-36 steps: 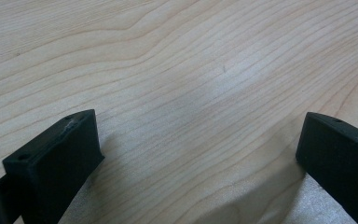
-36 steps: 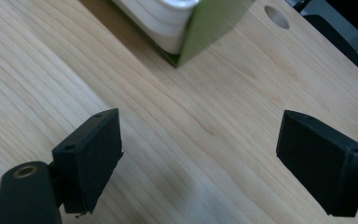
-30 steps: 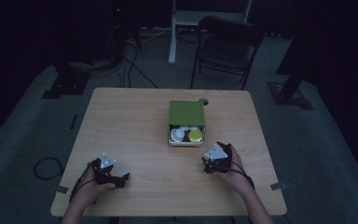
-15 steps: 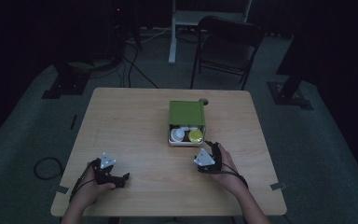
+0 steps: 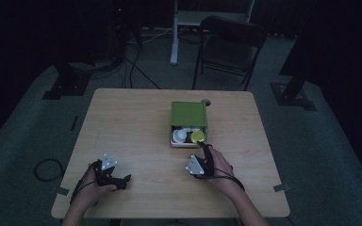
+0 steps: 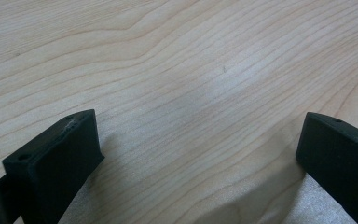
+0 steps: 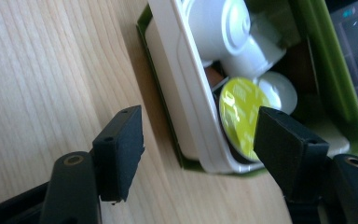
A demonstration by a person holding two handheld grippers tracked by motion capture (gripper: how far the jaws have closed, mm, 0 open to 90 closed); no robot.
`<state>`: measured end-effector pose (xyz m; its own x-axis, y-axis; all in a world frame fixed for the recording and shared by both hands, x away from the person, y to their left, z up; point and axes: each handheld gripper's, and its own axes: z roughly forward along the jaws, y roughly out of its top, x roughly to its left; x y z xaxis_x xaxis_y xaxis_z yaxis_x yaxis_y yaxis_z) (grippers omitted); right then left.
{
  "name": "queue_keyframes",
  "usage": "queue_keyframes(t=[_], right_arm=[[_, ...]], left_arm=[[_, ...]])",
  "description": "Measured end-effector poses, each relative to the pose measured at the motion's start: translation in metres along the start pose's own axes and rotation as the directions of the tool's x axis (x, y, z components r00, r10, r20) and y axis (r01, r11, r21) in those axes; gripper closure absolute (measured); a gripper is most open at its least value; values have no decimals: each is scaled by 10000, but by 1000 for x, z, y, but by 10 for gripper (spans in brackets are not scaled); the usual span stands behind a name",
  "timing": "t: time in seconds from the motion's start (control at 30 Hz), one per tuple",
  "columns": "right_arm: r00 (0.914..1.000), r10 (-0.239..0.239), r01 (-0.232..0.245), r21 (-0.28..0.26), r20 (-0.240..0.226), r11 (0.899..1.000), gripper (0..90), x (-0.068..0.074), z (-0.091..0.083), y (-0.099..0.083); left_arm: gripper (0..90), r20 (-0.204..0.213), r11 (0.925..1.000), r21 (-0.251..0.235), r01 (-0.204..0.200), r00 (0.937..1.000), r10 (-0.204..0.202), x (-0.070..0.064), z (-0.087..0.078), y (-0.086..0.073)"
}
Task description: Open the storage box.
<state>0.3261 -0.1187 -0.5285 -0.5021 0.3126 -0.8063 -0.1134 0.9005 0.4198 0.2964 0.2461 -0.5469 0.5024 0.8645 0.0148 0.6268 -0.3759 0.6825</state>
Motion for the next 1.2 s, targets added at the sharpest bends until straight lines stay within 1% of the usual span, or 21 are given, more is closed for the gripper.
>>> queue_keyframes(t=[0.1,0.17,0.3,0.37,0.5,0.53,0.57,0.6,0.67,0.73,0.87,0.93,0.97,1.1,1.2], right_arm=[[9993,-341,344,-195,176,9992,340,2,2,5],[9990,-412,417,-240,195,9988,345,4,3,6],[9937,-1018,1038,-456,460,9936,383,9,7,13],[9919,-1168,1194,-523,499,9915,408,11,8,16],[9878,-1512,1521,-228,380,9881,451,12,13,21],[9851,-1661,1671,-181,448,9858,484,12,14,21],[9838,-1757,1759,-31,364,9844,494,13,16,22],[9840,-1753,1753,8,309,9845,494,14,17,22],[9802,-1925,1924,63,465,9813,513,15,20,22],[9807,-1904,1901,109,440,9817,514,16,22,22],[9691,-2395,2381,312,581,9707,558,18,26,23],[9637,-2577,2554,395,699,9660,569,19,29,23],[9624,-2619,2595,414,726,9649,585,19,29,23],[9530,-2910,2867,599,839,9562,595,20,33,24],[9430,-3215,3153,785,863,9457,606,21,36,24]], left_arm=[[0,1,10000,2,2,10000,-2,0,0,0],[0,0,10000,2,-1,10000,1,0,0,0],[0,0,10000,3,0,10000,0,0,0,0],[0,0,10000,4,-1,10000,1,0,0,0],[0,1,10000,3,0,10000,0,0,0,0],[0,0,10000,4,-2,10000,2,0,0,0],[0,1,10000,6,-2,10000,2,0,0,0],[0,0,10000,4,-2,10000,2,0,0,0],[0,0,10000,5,-3,10000,3,0,0,0],[0,-2,10000,8,-2,10000,2,0,0,0],[0,1,10000,4,1,10000,-1,0,0,0],[0,0,10000,3,1,10000,-1,0,0,0],[0,-3,10000,9,-5,10000,5,0,0,0],[0,0,10000,4,0,10000,0,0,0,0],[0,0,10000,5,-2,10000,2,0,0,0]])
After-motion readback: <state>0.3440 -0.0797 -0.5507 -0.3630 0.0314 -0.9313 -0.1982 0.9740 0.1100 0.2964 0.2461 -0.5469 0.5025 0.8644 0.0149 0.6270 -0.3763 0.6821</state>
